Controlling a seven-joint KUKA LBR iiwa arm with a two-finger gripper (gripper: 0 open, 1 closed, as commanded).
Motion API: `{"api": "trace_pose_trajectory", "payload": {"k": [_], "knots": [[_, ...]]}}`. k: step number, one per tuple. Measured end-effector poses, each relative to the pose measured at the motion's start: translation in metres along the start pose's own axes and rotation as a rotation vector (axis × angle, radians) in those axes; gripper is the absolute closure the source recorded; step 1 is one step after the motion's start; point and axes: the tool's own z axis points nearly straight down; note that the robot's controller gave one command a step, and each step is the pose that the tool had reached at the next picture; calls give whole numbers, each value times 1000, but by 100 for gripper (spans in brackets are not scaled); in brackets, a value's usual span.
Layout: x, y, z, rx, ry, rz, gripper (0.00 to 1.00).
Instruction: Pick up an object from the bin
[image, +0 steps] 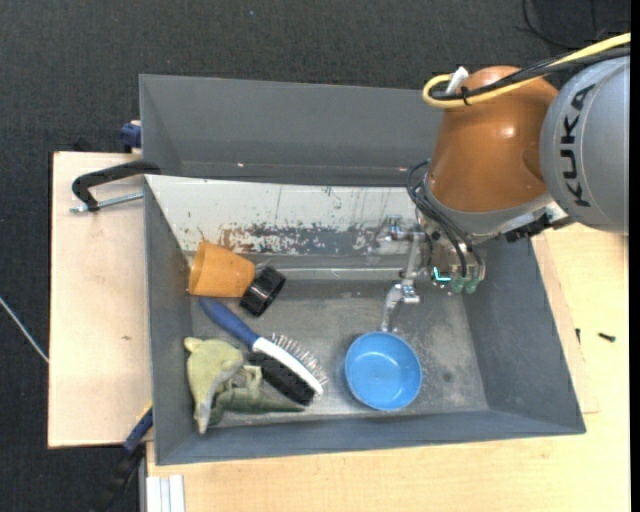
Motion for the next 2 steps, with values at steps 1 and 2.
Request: {"api": "trace_pose_trajectory", "payload": {"k": [1,2], "knots": [[50,-13,142,1,-15,-306,0],[63,-7,113,0,-13,-97,0]]}}
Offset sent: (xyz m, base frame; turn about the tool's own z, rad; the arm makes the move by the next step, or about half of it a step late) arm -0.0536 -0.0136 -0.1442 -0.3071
